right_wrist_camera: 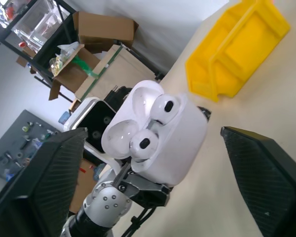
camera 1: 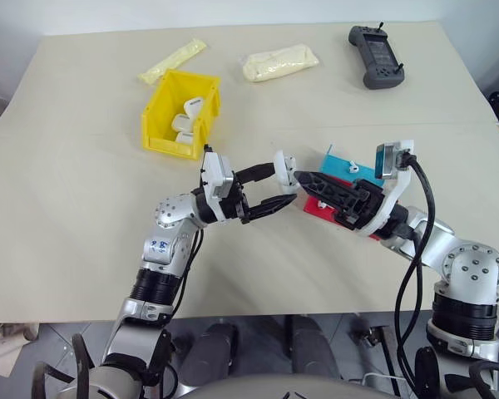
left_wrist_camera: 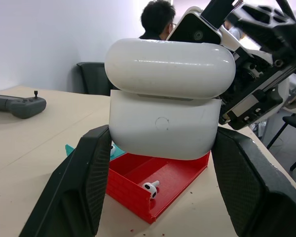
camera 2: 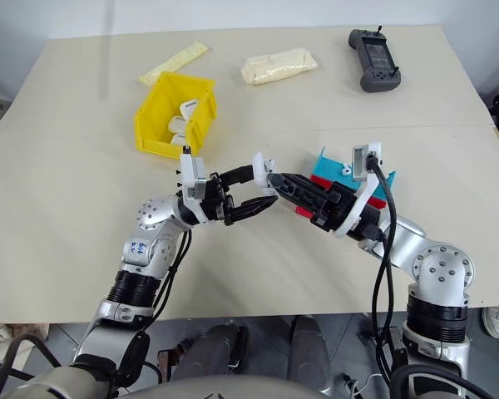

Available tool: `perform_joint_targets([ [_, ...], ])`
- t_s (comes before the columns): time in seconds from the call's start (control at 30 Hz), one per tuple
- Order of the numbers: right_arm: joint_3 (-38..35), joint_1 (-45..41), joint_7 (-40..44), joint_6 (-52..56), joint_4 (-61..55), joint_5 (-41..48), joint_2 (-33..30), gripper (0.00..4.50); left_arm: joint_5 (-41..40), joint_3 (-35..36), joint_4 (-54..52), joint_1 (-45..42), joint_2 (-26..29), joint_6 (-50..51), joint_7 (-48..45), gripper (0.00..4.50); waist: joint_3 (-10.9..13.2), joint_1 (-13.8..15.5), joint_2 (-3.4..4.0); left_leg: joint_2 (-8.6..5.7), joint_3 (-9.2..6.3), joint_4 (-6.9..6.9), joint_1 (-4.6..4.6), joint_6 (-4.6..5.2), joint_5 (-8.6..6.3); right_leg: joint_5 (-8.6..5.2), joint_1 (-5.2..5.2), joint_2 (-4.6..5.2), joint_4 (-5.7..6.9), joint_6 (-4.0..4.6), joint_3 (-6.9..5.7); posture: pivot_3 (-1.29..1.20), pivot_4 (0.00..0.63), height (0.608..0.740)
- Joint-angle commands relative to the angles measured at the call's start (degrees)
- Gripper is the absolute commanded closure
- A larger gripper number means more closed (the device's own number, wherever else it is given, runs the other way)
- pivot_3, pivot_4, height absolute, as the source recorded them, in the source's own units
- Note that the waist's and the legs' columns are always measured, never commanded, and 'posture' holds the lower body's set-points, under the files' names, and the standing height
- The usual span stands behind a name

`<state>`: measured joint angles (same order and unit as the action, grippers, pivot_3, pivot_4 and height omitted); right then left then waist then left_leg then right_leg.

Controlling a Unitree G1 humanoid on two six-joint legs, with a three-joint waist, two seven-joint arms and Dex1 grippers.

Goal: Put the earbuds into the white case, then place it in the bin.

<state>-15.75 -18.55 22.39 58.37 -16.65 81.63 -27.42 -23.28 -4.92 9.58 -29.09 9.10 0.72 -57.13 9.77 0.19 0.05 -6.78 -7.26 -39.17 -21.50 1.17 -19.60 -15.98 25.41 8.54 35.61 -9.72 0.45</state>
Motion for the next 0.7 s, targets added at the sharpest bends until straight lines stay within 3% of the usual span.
perform_joint_targets([
  [0.03,-3.0,3.8,6.2,-2.3,-2.9,-3.7,-5.1,0.01,-1.7,1.1,-3.5,0.3,1.7,0.3,-1.1,1.78,0.0,0.2,0.0,0.0,0.0,0.0,0.0,0.01,-0.01,0.0,0.0,0.0,-0.01,0.0,-0.01,0.0,0.15,0.74],
  [0.13,-2.8,7.2,12.2,-6.1,-4.1,-10.2,-9.4,0.01,-2.0,1.2,-4.6,1.2,4.2,1.3,-2.6,1.78,0.0,0.5,-0.01,0.0,0.03,0.02,0.0,0.03,-0.02,0.0,-0.01,-0.01,-0.03,0.0,0.0,0.0,0.15,0.74],
  [0.2,-0.7,10.5,19.2,-12.6,-5.9,-20.0,-14.4,0.4,-1.3,1.1,-5.6,1.2,7.0,2.6,-3.8,1.78,0.0,0.6,0.0,0.01,0.09,0.02,0.0,0.04,-0.02,0.01,0.0,0.0,-0.03,-0.01,0.02,0.0,0.15,0.74],
  [0.27,1.2,11.8,23.6,-17.4,-7.1,-26.5,-17.4,0.9,1.3,-0.1,-6.1,0.7,10.1,2.2,-5.0,1.78,0.0,0.7,-0.01,0.02,0.1,0.01,0.01,0.03,-0.02,0.01,0.0,-0.03,-0.04,-0.02,0.0,0.0,0.15,0.74],
  [0.37,2.5,8.6,25.6,-18.8,-7.9,-27.2,-17.4,1.96,7.0,-3.6,-5.4,-1.1,13.8,1.3,-5.4,1.78,0.0,0.6,-0.02,0.06,0.17,0.02,0.06,0.03,-0.02,0.01,-0.02,-0.05,-0.08,-0.02,0.01,0.0,0.15,0.74],
  [0.6,10.0,-0.4,29.5,-19.4,-8.7,-32.1,-17.4,4.37,13.1,-8.5,-4.7,-5.1,15.2,4.0,-4.4,1.78,0.1,1.3,-0.09,0.03,0.1,0.02,0.04,0.04,-0.02,0.02,-0.05,-0.01,-0.12,-0.03,-0.01,0.0,0.15,0.74],
  [0.7,12.9,-5.0,28.8,-17.5,-7.8,-32.9,-16.0,4.44,14.1,-9.5,-4.2,-6.0,14.5,5.6,-3.5,1.78,0.1,1.2,-0.09,0.03,0.09,0.02,0.04,0.04,-0.02,0.02,-0.05,-0.01,-0.13,-0.03,-0.01,0.0,0.15,0.74],
])
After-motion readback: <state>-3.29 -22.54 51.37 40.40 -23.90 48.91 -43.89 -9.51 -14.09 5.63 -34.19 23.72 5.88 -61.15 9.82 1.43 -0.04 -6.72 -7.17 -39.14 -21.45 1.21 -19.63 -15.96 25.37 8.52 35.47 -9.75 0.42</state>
